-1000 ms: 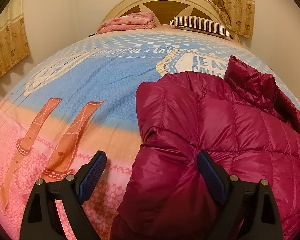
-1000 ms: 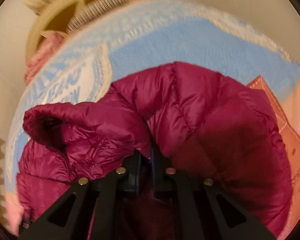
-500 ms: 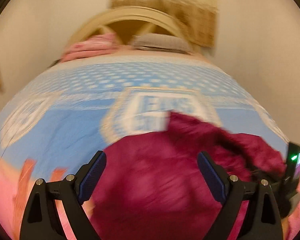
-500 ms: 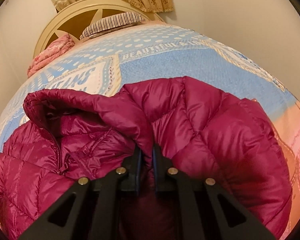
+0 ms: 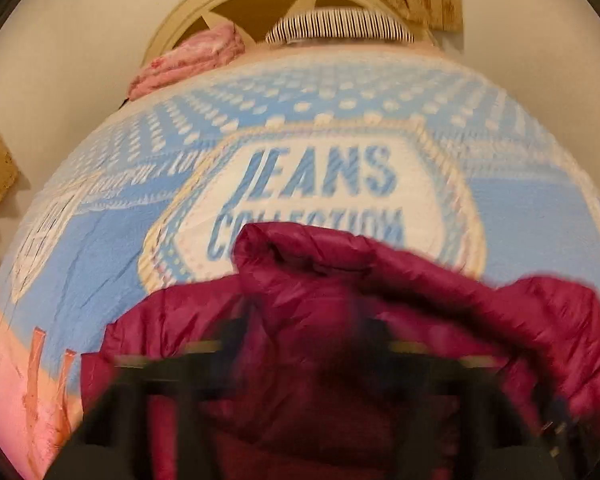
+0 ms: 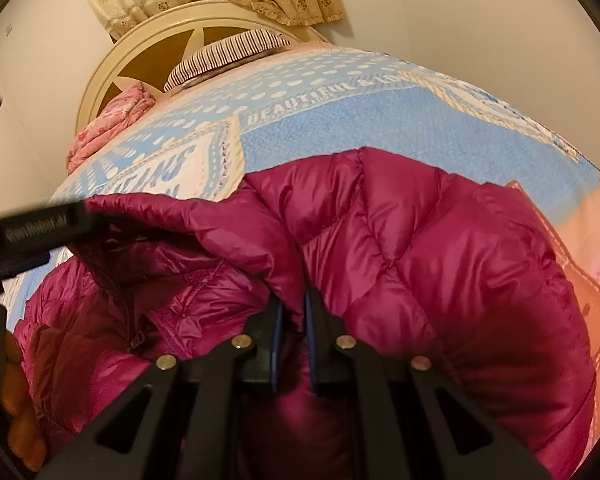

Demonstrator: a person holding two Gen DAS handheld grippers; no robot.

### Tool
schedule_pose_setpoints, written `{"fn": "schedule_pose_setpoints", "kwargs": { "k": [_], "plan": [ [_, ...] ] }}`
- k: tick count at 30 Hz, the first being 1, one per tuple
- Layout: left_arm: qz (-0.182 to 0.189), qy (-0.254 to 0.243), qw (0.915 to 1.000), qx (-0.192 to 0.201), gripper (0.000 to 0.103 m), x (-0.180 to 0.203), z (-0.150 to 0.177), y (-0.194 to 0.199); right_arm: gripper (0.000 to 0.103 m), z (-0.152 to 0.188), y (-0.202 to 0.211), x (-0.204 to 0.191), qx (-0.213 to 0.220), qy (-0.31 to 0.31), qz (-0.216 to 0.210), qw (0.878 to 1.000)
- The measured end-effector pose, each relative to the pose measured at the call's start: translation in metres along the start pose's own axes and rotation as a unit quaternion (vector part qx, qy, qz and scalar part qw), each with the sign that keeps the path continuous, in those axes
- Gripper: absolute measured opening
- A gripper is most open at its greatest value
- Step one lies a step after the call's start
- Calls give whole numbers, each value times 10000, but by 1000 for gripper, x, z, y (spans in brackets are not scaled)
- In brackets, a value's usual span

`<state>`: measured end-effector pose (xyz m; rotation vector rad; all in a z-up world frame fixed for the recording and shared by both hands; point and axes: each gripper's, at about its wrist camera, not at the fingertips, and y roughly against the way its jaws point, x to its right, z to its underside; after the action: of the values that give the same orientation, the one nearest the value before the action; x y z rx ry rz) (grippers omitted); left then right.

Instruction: Fold large clothes

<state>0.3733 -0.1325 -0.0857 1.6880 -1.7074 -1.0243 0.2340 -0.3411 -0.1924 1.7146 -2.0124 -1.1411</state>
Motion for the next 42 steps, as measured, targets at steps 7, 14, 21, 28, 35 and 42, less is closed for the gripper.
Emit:
{"fn": "schedule_pose_setpoints", "kwargs": {
  "k": [7, 14, 21, 28, 35, 42],
  "plan": [
    [151, 438, 9989, -59, 21, -37, 40, 21, 11, 0, 0, 1, -3, -21, -30, 10000],
    [693, 1332, 9884, 242, 24, -57, 75, 3, 11, -1, 0, 0, -10, -5, -9, 10000],
    [1029, 1867, 9756, 530, 24, -71, 89, 7, 14, -1, 1, 3, -22, -90, -128, 9999],
    [1116, 2064, 9700, 641, 24, -76, 93, 10, 55, -22, 58, 17, 903, -432, 89, 9949],
    [1211, 2168, 9663, 681, 24, -81, 98, 12, 41, -91, 23, -46, 426, -86, -109, 9990],
    [1324, 2244, 9634, 629, 24, -84, 97, 8, 37, -56, -43, -60, -1271, -150, -360, 9911]
  ]
}}
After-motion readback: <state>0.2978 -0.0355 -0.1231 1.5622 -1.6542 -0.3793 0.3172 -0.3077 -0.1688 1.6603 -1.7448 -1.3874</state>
